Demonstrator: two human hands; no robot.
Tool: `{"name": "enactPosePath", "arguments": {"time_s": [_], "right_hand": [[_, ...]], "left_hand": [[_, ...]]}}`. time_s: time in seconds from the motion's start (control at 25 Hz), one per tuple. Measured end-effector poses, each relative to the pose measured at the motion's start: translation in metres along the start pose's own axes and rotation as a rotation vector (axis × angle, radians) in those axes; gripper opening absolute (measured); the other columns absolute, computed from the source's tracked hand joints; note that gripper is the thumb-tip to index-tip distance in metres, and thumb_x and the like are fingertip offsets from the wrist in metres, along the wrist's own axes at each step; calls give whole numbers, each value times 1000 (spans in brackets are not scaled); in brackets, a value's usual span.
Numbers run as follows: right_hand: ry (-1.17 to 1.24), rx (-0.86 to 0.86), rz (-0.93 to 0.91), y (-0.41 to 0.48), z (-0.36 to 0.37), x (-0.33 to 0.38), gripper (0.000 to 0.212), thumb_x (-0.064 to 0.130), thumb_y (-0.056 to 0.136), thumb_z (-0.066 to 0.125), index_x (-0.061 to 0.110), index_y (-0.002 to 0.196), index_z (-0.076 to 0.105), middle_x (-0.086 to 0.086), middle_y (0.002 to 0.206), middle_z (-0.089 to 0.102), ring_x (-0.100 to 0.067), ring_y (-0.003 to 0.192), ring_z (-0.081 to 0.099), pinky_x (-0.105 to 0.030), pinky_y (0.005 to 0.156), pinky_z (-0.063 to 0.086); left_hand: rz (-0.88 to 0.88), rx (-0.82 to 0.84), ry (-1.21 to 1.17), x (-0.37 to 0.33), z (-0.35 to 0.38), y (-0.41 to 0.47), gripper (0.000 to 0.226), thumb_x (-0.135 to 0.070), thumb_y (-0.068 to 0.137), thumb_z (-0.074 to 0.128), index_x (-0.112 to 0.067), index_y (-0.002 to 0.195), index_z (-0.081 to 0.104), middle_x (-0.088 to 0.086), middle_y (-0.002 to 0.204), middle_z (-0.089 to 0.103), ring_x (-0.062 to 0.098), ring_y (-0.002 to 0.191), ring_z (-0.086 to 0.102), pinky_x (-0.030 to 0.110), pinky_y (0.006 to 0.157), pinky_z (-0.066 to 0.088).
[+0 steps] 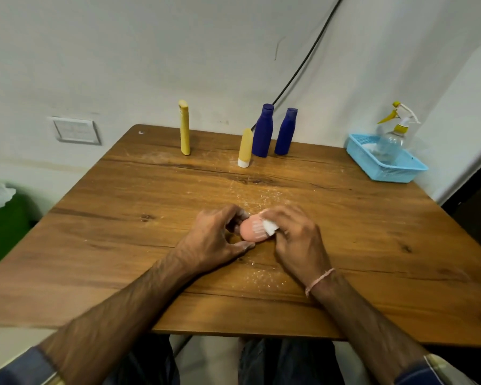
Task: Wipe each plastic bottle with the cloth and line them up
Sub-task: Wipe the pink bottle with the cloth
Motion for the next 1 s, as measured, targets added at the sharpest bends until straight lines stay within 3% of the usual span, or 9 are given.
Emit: {"name": "enactPosePath", "arguments": {"time_s": [0.04, 0.12, 0.28, 0.36, 0.48, 0.56, 0.68, 0.88, 1.0], "right_hand": [[39, 38, -112, -7, 1, 11, 41, -13, 77, 63, 8, 111, 71, -5, 112, 69, -17, 110, 59, -20, 106, 38], [69, 90, -246, -14, -1, 12, 40, -11, 79, 63, 7, 115, 69, -7, 116, 68, -19, 114, 58, -27, 104, 43], [-58, 7, 121, -1, -9, -22, 46, -16, 78, 59, 11, 113, 70, -6, 115, 69, -17, 114, 58, -41, 102, 50], [-32, 12, 56, -4, -4, -3, 45, -16, 76, 60, 9, 112, 70, -6, 112, 69, -17, 110, 59, -39, 100, 50], [73, 87, -233, -15, -1, 18, 42, -14, 76, 59, 6, 112, 70, -7, 112, 68, -17, 110, 58, -29, 101, 47], [14, 65, -176, -11, -6, -3, 44, -16, 75, 61, 6, 112, 70, -7, 112, 68, -18, 109, 59, -32, 99, 50], [-85, -20, 85, -7, -10, -25, 48, -20, 73, 61, 8, 111, 71, -7, 110, 69, -18, 106, 60, -38, 95, 54], [18, 116, -250, -22, -1, 14, 43, -11, 77, 59, 6, 115, 69, -8, 114, 68, -19, 111, 59, -28, 102, 45], [-49, 20, -31, -10, -8, -16, 48, -16, 74, 60, 8, 114, 71, -8, 114, 69, -21, 111, 61, -31, 103, 48]], "left_hand": [[13, -4, -7, 0, 0, 0, 49, -29, 77, 86, -15, 118, 64, -4, 106, 69, 6, 90, 66, 24, 77, 60], [12, -11, -13, 0, 1, -1, 47, -28, 77, 86, -15, 117, 65, -6, 101, 69, 5, 86, 66, 22, 74, 59], [-43, -9, 5, 0, 0, 0, 52, -31, 76, 87, -17, 120, 62, -8, 101, 66, 4, 84, 64, 17, 73, 58], [-26, -14, -1, -2, 1, 0, 50, -29, 75, 88, -16, 117, 63, -7, 98, 67, 4, 82, 65, 17, 73, 57], [-17, -19, -17, -4, 0, -1, 45, -25, 75, 86, -13, 112, 64, -7, 93, 67, 6, 79, 65, 19, 71, 58], [-41, -23, -26, -4, 0, -1, 47, -27, 75, 87, -14, 114, 64, -8, 92, 66, 6, 79, 66, 17, 71, 57], [-95, -18, -24, -4, 0, 0, 50, -31, 75, 88, -19, 116, 63, -10, 91, 65, 5, 78, 65, 12, 68, 55], [-71, -27, -26, -5, 0, -1, 43, -25, 75, 87, -16, 110, 66, -15, 82, 61, 1, 71, 63, 11, 64, 52], [-116, -27, -22, -5, 0, 1, 46, -32, 75, 89, -21, 112, 64, -14, 83, 62, 1, 71, 62, 7, 62, 49]]}}
Point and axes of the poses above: each hand's wrist, its own y-axis towards the middle knuckle, its own z-axis out of the palm, x = y × z, the point moved 1 cm from there along y, towards the middle knuckle
